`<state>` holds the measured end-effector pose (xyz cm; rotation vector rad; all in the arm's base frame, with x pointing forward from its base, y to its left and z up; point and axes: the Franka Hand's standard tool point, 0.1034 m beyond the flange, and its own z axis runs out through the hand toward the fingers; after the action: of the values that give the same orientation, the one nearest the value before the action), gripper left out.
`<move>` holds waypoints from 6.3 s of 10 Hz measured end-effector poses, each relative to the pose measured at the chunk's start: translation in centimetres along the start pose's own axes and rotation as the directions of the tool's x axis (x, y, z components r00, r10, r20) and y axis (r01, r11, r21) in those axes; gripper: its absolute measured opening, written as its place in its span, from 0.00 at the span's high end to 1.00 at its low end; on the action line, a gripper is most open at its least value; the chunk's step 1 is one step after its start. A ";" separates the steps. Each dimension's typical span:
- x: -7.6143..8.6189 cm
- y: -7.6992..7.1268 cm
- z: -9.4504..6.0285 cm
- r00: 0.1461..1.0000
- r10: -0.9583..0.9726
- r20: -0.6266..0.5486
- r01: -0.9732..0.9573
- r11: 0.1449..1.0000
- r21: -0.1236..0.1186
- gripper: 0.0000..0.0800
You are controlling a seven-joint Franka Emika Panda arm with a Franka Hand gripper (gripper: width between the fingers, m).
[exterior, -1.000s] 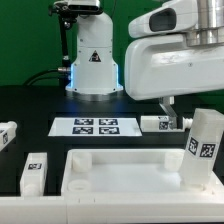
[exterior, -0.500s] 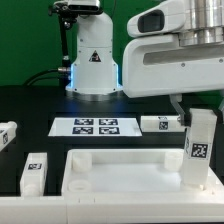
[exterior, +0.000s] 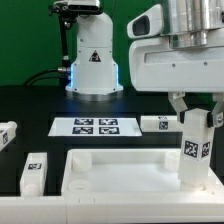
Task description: Assemble desk
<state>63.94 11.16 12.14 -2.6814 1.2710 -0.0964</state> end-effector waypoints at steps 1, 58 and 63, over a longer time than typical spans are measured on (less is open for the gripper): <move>0.0 0.0 0.0 0.998 0.056 0.002 -0.056 0.998 0.002 0.62; 0.8 0.3 -0.2 0.980 -0.196 -0.027 0.194 0.980 -0.046 0.65; 0.9 0.5 -0.2 0.996 0.088 -0.033 -0.090 0.995 -0.037 0.64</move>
Offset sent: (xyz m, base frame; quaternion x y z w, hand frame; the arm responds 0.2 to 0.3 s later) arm -0.0114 -0.0012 -0.0035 0.0667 -0.0460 0.4863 0.8701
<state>64.08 10.09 12.23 -2.6601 1.4135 -0.1045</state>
